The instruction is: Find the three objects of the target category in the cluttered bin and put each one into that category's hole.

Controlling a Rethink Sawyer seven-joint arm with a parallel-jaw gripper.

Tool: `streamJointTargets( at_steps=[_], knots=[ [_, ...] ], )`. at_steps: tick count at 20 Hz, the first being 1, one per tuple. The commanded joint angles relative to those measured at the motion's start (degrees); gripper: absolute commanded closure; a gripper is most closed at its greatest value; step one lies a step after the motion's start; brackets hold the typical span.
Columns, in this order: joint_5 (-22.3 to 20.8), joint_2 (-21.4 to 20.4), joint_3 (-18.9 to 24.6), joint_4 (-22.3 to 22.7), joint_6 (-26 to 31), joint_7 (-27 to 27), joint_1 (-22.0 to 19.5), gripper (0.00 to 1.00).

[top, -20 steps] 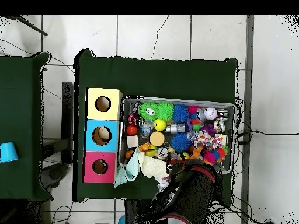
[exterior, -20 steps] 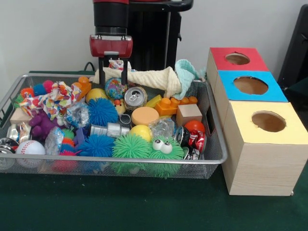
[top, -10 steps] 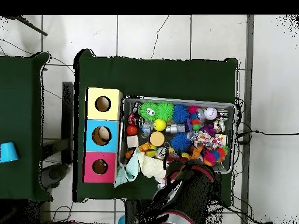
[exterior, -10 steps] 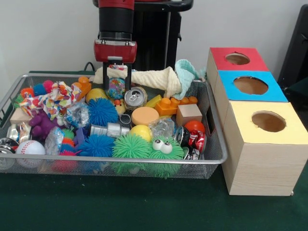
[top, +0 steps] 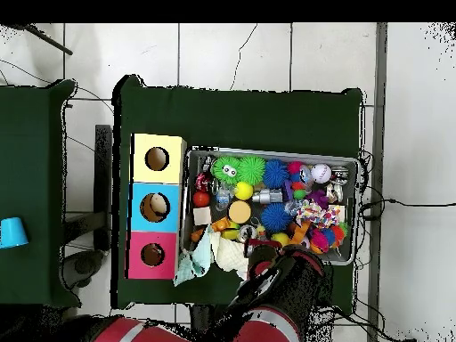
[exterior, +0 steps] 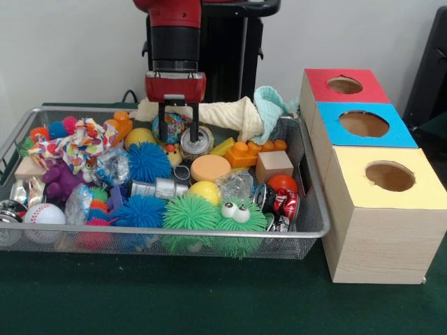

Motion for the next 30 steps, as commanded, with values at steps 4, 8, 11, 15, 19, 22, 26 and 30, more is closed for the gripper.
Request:
streamJointTargets(
  at_steps=[4,8,11,15,19,22,26,30],
  knots=[
    [5.8,5.9,2.6,-0.5,-8.5,-14.7,-1.0,0.0],
    [4.6,6.4,1.9,-0.8,-8.9,-14.2,-0.9,0.0],
    [1.8,5.8,1.8,-1.0,-8.6,-12.6,-1.0,0.0],
    [-1.3,5.4,1.7,-1.4,-8.7,-11.9,-1.6,0.0],
    [-4.1,4.8,1.6,-2.0,-8.8,-11.4,-2.2,0.0],
    [-6.0,4.1,1.6,-2.1,-8.5,-10.8,-2.2,0.0],
    [-9.3,3.2,1.0,-2.6,-7.7,-9.8,-2.1,0.0],
    [-10.3,2.6,0.9,-2.7,-7.3,-9.8,-2.3,0.0]
  ],
)
